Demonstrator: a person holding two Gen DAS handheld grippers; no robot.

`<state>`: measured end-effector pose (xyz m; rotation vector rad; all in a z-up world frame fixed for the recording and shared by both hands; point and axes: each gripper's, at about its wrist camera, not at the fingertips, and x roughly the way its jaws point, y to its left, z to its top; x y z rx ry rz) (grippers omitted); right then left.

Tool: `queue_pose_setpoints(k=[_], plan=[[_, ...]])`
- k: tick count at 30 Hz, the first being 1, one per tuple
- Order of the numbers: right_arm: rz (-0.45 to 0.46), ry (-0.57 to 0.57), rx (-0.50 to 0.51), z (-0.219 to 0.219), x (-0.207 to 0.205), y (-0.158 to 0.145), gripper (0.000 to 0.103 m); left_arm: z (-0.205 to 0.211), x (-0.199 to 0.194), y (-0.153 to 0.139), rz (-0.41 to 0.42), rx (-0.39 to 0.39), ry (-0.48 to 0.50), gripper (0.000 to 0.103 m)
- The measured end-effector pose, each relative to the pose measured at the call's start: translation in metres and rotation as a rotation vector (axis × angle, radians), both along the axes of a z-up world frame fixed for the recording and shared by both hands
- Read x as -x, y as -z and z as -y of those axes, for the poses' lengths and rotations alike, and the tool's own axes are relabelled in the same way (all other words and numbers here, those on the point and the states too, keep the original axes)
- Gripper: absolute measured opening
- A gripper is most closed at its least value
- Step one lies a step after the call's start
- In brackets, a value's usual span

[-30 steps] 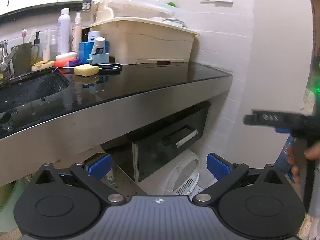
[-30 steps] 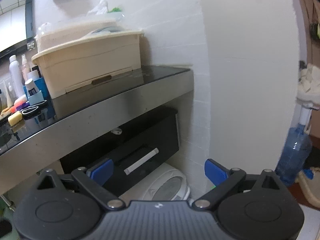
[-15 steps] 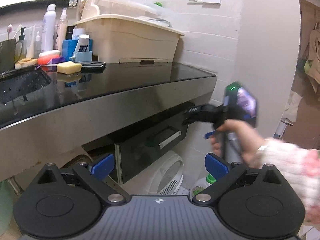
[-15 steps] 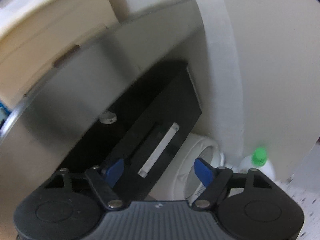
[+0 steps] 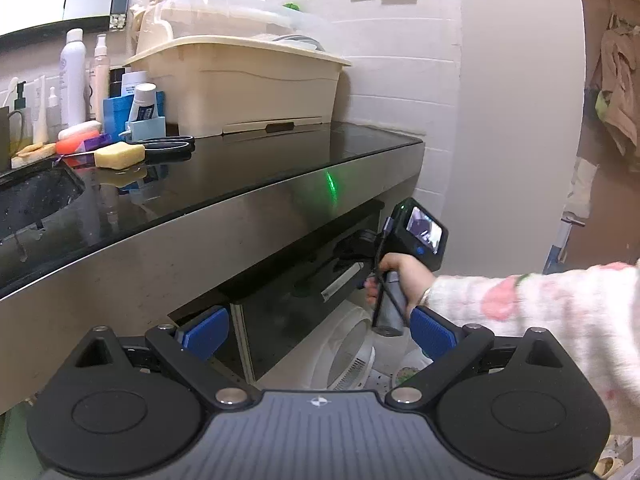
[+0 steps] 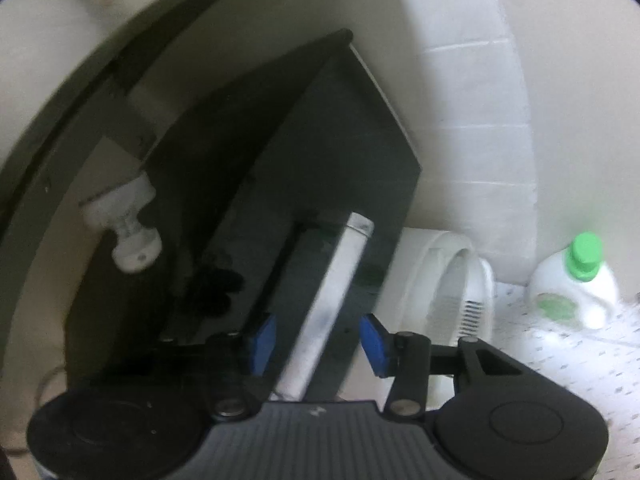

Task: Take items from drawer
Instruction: 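Close the right tool on the silver bar handle of the drawer, then pull the drawer open by its handle with the right tool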

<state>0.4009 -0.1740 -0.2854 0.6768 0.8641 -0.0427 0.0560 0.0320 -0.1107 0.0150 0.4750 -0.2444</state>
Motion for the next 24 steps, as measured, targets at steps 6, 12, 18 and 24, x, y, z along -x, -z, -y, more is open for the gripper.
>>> queue_pose_setpoints(k=[6, 12, 18, 24], plan=[[-0.051, 0.033, -0.050, -0.014, -0.021, 0.020, 0.042, -0.005, -0.008, 0.001, -0.016, 0.003, -0.036, 0.099], [-0.124, 0.091, -0.037, 0.001, -0.031, 0.022, 0.039, -0.011, -0.013, 0.005, -0.046, 0.014, -0.070, 0.099], [-0.161, 0.112, -0.002, -0.007, -0.035, 0.019, 0.038, -0.010, -0.017, 0.008, -0.072, 0.025, -0.076, 0.099], [-0.190, 0.135, -0.006, -0.012, -0.036, 0.019, 0.038, -0.011, -0.012, 0.009, -0.081, 0.012, -0.090, 0.099]])
